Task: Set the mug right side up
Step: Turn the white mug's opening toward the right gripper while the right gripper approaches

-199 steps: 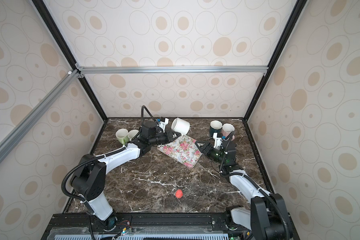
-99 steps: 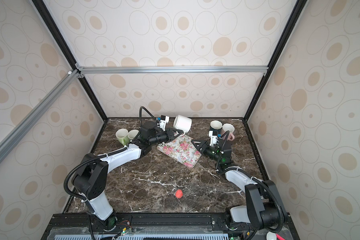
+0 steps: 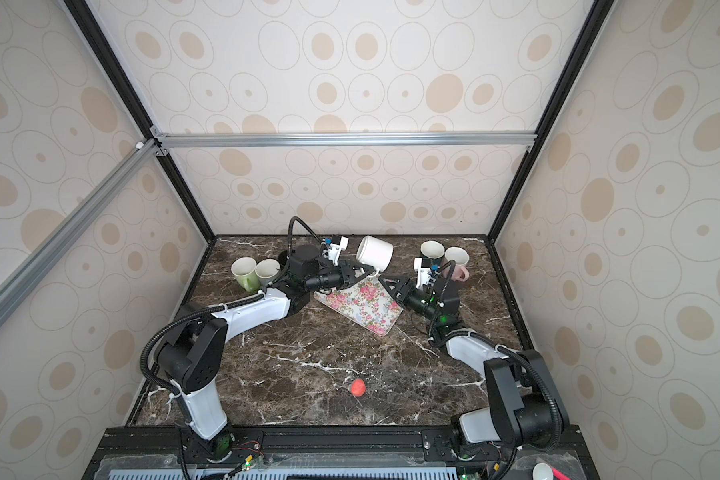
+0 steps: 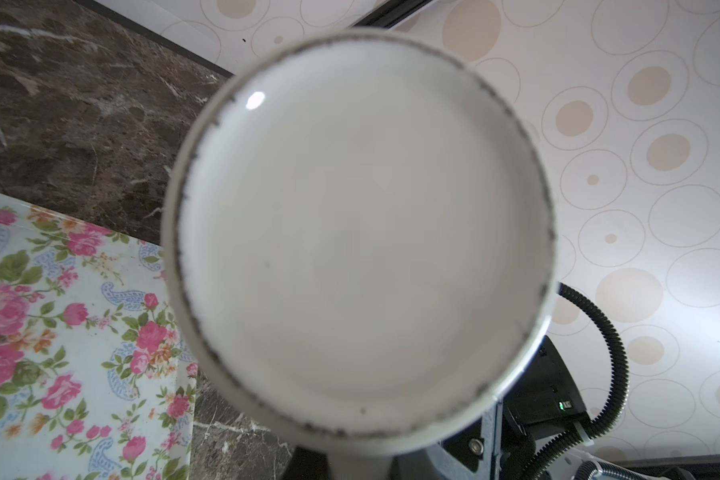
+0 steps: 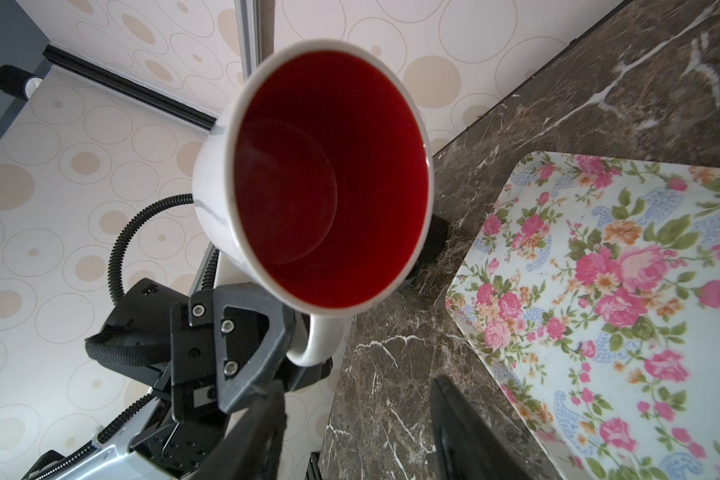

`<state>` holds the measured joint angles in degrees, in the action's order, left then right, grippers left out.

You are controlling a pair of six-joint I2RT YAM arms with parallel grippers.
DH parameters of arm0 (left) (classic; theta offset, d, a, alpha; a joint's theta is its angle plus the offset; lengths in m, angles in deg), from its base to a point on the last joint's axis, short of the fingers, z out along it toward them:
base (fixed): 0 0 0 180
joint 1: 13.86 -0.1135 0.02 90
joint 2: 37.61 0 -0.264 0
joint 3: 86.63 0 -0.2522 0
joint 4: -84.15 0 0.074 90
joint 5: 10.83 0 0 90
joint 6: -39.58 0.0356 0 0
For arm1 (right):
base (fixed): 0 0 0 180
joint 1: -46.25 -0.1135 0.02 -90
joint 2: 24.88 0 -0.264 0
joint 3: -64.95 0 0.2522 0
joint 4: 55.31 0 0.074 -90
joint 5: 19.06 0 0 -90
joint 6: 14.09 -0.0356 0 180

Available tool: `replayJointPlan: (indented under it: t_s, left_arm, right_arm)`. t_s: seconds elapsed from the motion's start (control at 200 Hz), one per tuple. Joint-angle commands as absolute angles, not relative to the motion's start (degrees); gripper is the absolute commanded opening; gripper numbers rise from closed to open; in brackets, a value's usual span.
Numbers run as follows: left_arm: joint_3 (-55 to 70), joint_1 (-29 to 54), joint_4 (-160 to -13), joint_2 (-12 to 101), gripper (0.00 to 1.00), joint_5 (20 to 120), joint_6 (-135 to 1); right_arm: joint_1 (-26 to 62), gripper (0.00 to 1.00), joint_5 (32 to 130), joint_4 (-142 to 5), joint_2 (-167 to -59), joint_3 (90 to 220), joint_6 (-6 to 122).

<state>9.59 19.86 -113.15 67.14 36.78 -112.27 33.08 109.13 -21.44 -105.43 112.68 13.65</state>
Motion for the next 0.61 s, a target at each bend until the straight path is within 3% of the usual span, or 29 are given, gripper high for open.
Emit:
replayJointPlan:
  t_s: [0.0, 0.37, 0.6]
  left_arm:
    - [4.71, 20.64, -121.90, 66.54, 0.00, 34.27, -113.34]
    - [4.86, 21.59, -125.11, 68.26, 0.00, 31.68, -116.03]
    - [4.27, 22.03, -126.25, 71.30, 0.00, 29.25, -116.27]
  right_arm:
    - [32.71, 0.56, 110.56, -16.87, -106.30, 114.13, 11.82]
    - [32.71, 0.42, 110.86, -14.25, -107.19, 113.99, 10.80]
    - [32.71, 0.40, 110.95, -13.69, -107.18, 114.37, 10.79]
